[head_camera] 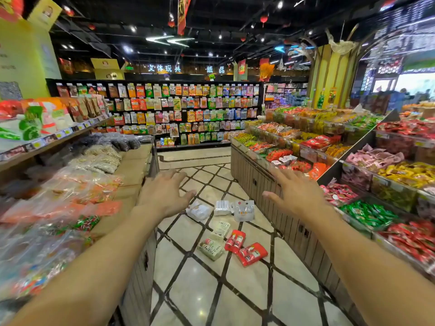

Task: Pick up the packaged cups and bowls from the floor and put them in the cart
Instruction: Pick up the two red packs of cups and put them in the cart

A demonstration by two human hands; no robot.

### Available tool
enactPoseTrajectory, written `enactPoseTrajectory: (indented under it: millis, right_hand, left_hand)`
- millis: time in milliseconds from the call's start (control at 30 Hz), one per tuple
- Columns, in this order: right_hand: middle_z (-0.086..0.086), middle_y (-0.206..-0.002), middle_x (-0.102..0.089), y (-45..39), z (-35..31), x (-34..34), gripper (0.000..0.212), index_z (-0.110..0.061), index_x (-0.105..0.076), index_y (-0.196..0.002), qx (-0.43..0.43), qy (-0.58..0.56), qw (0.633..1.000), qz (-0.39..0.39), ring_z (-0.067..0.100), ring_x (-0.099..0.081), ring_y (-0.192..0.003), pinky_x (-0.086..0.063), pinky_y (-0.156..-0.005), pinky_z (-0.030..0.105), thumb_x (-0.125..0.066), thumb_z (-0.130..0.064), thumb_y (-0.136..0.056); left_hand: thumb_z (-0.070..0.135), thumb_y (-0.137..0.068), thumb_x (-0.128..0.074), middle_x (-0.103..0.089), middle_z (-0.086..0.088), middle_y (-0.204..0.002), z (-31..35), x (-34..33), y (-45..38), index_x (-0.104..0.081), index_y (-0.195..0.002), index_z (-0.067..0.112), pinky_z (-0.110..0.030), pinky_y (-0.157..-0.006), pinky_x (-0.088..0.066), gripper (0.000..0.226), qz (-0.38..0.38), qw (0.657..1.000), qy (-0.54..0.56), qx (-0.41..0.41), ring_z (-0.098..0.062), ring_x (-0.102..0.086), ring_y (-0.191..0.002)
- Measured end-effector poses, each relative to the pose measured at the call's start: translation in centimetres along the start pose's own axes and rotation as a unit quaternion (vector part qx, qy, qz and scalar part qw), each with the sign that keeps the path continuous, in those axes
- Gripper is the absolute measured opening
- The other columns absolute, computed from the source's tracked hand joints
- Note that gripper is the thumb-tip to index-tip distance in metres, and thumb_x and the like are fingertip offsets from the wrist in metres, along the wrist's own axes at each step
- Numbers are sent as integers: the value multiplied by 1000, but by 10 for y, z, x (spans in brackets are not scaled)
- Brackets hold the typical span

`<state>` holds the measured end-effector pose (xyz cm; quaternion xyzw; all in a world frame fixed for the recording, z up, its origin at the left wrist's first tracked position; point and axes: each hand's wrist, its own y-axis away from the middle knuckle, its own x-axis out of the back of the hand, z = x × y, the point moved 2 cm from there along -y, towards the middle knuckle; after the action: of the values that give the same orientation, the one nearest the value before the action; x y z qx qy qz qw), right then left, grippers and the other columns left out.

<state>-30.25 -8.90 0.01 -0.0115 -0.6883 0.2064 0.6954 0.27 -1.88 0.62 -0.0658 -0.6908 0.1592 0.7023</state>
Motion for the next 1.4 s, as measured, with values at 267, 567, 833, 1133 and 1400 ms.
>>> enactPoseTrajectory:
  millis: [267, 567, 833, 1133, 1400]
  right_hand:
    - [1, -164, -35, -36, -11, -77, 77, -32, -25, -161, -15, 4, 999, -31, 30, -34, -149, -37, -112, 53, -36, -74, -97]
    - [-2, -168, -29, -144, 7, -210, 75, -35, -20, -164, -26, -21, 996, -77, 31, -29, -151, -35, -112, 51, -28, -73, -99]
    - [1, -169, -28, -299, 62, -330, 79, -36, -14, -164, -62, -37, 987, -143, 29, -28, -153, -35, -115, 53, -24, -76, -96]
    - [2, -166, -34, -465, 97, -429, 76, -29, -27, -162, -52, -43, 982, -175, 27, -34, -150, -41, -113, 49, -33, -71, -99]
    - [-1, -162, -41, -603, 111, -589, 73, -32, -35, -158, -115, -97, 964, -219, 26, -41, -146, -45, -109, 47, -43, -71, -98]
  left_hand:
    - [63, -98, -47, -37, -4, -166, -11, -80, -50, -38, -158, 28, -48, -118, -32, 70, -47, 999, -6, -14, -28, -33, -152]
    - [60, -98, -48, -39, -3, -165, 13, -205, -175, -35, -160, 27, -48, -120, -30, 71, -87, 996, 14, -27, -27, -34, -152]
    - [55, -100, -51, -43, -8, -162, 57, -320, -342, -29, -164, 26, -44, -115, -36, 73, -137, 988, 47, -49, -30, -41, -147]
    - [58, -89, -44, -66, -11, -134, 66, -438, -509, -58, -144, 15, -47, -99, -47, 71, -169, 979, 104, -36, -36, -60, -124]
    - [49, -90, -59, -73, -9, -123, 85, -601, -675, -65, -137, 15, -45, -92, -53, 59, -177, 958, 223, -40, -35, -68, -111]
